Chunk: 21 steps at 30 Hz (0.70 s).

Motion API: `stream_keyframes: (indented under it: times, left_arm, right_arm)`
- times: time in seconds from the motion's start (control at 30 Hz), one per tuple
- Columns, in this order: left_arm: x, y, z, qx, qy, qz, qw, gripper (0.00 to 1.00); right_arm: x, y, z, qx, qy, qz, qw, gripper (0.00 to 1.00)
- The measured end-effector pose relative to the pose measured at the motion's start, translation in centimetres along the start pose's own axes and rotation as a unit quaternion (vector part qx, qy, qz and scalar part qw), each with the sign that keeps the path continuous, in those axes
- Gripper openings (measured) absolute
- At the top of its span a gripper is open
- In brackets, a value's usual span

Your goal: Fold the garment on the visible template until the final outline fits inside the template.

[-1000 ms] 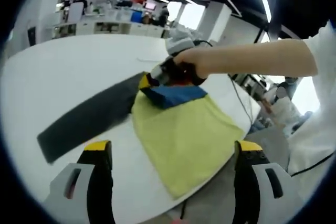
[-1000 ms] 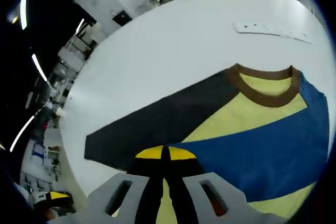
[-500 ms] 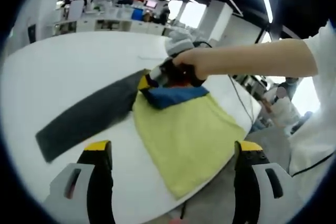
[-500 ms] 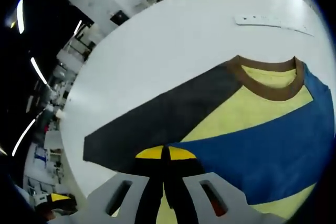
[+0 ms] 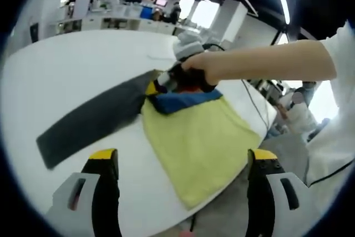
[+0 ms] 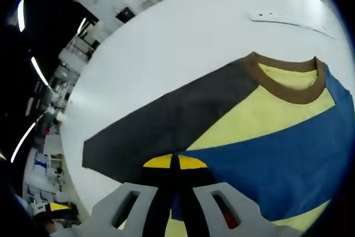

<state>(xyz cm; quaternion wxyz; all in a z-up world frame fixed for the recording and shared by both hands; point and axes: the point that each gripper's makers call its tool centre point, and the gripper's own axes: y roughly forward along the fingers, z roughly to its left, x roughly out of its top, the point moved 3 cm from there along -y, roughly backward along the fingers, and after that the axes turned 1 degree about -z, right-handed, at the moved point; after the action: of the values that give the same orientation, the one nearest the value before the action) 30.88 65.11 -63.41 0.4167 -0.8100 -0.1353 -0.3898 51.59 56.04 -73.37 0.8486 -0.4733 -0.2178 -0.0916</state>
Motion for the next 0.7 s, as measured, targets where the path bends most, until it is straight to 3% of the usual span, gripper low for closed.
stream_keyframes:
  times: [0.43,0.7]
  left_arm:
    - [-0.18,-0.07,0.42,0.004,-0.006,-0.001,1.0000,0.93]
    - [-0.05,-0.16,0.19,0.003,-0.004,-0.001,1.0000,0.93]
  right_arm:
    - [-0.24,0.94,0.65,0.012,0.004,0.001,0.9999,0.02]
    - [-0.31,0.43,0.82,0.015,0.003,-0.003,0.9999,0.03]
